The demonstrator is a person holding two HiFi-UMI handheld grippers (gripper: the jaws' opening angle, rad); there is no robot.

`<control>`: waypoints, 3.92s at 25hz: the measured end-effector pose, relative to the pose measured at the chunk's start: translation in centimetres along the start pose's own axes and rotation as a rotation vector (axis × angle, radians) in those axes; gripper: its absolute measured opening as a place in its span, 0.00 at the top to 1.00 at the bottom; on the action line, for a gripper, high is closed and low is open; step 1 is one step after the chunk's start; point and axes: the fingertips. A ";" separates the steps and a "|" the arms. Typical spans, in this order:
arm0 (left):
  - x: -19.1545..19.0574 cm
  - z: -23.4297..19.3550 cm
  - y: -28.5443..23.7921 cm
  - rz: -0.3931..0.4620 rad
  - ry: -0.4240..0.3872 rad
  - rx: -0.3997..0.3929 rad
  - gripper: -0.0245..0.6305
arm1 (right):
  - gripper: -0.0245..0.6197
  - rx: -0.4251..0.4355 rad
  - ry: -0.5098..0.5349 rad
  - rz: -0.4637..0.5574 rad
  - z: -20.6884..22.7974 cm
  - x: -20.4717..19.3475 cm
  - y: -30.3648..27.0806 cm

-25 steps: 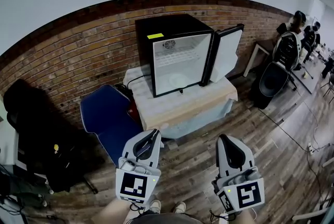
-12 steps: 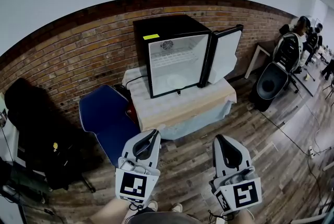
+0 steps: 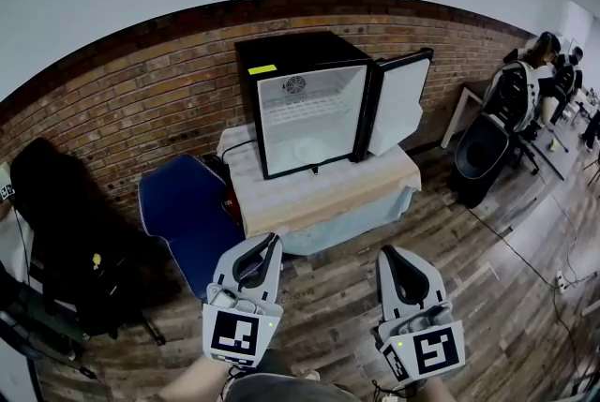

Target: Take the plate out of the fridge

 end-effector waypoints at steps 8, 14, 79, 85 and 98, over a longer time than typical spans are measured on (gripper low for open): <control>-1.5 0.4 -0.8 -0.030 0.016 -0.005 0.93 | 0.91 0.018 -0.022 -0.002 0.1 -1.5 -1.1; -2.8 -0.6 -2.7 -0.025 0.026 -0.030 0.93 | 0.91 0.001 -0.023 -0.019 0.3 -3.0 -3.0; -9.2 -17.6 -38.1 -0.038 0.088 -0.165 0.93 | 0.91 -0.079 -0.047 -0.149 14.9 -9.9 -39.8; -9.8 -16.6 -40.1 -0.042 0.080 -0.144 0.93 | 0.91 -0.053 -0.141 -0.157 16.8 -11.9 -41.2; -13.3 -14.4 -43.3 -0.084 0.101 -0.128 0.93 | 0.80 -0.097 -0.333 -0.236 20.4 -20.9 -43.3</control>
Point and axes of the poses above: the fingertips, and each gripper's own axes: y backward along the fingers, z to its right, x out of its top, and after that the axes turned 3 degrees about x, right-handed
